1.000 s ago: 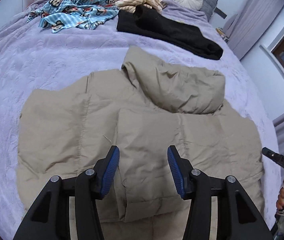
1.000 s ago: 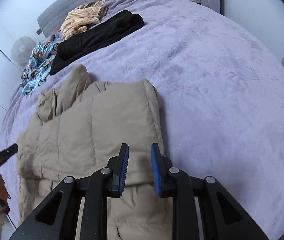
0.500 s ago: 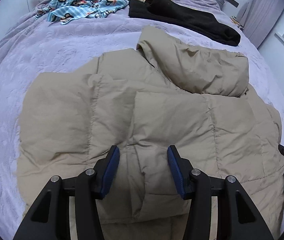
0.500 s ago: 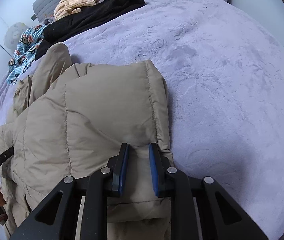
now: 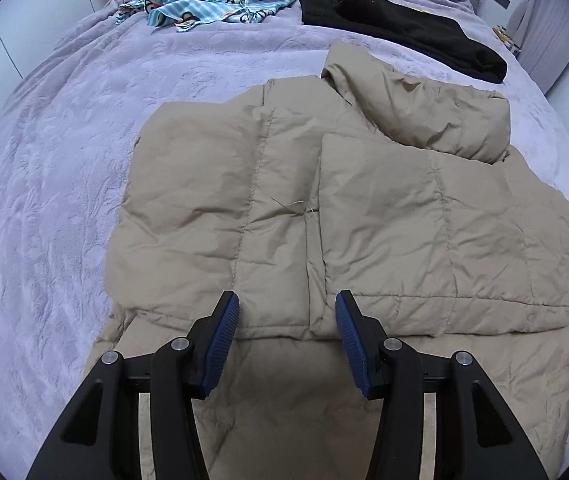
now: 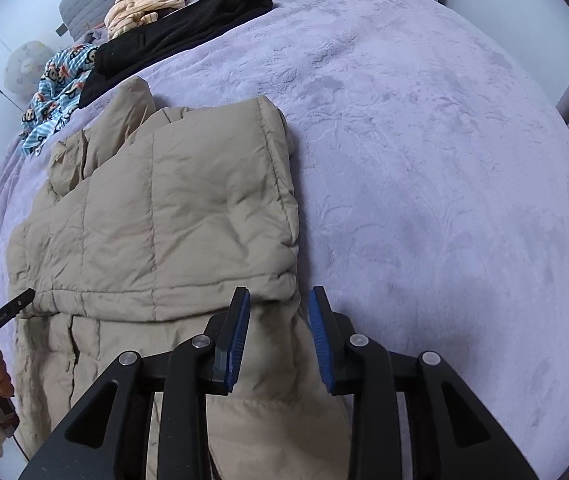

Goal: Fold large clothes
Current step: 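Smooth the folded jacket flat with both tools, then open and withdraw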

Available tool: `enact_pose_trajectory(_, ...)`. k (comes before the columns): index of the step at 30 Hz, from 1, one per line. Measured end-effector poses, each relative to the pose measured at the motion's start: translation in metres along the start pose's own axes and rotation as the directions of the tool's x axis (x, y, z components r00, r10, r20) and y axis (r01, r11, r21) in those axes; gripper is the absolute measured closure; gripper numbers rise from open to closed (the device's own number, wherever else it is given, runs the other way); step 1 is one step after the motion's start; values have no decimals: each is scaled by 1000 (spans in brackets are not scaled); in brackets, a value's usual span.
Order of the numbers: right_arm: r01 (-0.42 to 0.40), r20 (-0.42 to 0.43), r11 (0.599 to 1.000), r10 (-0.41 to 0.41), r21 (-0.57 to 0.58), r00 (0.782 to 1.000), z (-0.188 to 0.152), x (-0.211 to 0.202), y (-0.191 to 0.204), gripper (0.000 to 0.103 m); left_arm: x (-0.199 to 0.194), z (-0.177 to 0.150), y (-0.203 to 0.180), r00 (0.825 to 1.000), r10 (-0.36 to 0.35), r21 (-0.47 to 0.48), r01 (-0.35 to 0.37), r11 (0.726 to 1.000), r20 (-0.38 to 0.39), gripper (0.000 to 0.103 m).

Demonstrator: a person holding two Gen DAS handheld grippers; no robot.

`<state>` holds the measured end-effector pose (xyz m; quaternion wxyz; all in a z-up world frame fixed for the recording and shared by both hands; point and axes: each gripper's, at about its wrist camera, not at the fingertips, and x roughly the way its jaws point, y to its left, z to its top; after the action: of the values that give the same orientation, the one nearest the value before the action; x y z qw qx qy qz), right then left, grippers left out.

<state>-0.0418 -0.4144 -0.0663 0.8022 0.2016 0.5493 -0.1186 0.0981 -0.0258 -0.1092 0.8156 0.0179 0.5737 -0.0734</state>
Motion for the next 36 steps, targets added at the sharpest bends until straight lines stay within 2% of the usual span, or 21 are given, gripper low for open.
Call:
enact_pose_trajectory(4,-54,-25,998,55,35,998,-15,-18,-2,52,-29,-11,-9,1000,12,16,-11,1000,-8,51)
enact_pose_trajectory(9,-119,-61,991,122,57,991,-34,-36,-2,48,-61,-35,-24,999,35,-6,-35,999,-25,51)
enact_pose_trajectory(12,-146,-84,988,151,59,985,-45,-42,-1,41,-76,-53,-32,999,31,-32,-32,999,-36,51)
enact_pose_trajectory(17,-169,-126,986,168,10,978,-63,-51,7,39,-94,-84,-40,998,13,-60,-17,998,-61,50)
enact_pose_trajectory(18,-170,-134,985,168,0,977,-67,-54,9,37,-98,-90,-41,998,10,-61,-14,998,-67,45)
enact_pose_trajectory(19,-171,-139,985,169,-3,976,-70,-56,11,36,-101,-95,-41,998,8,-61,-12,998,-70,18)
enact_pose_trajectory(20,-176,-143,984,173,-5,974,-74,-59,12,35,-108,-100,-41,998,11,-64,-15,998,-60,2)
enact_pose_trajectory(22,-186,-148,983,183,-6,972,-81,-64,16,35,-120,-110,-41,999,18,-54,-19,998,-28,1)
enact_pose_trajectory(28,-188,-147,982,188,13,971,-104,-71,33,35,-121,-129,-29,998,-4,4,5,1000,-64,1)
enact_pose_trajectory(36,-176,-144,981,186,82,972,-154,-77,63,33,-127,-165,11,994,-27,55,33,998,-106,1)
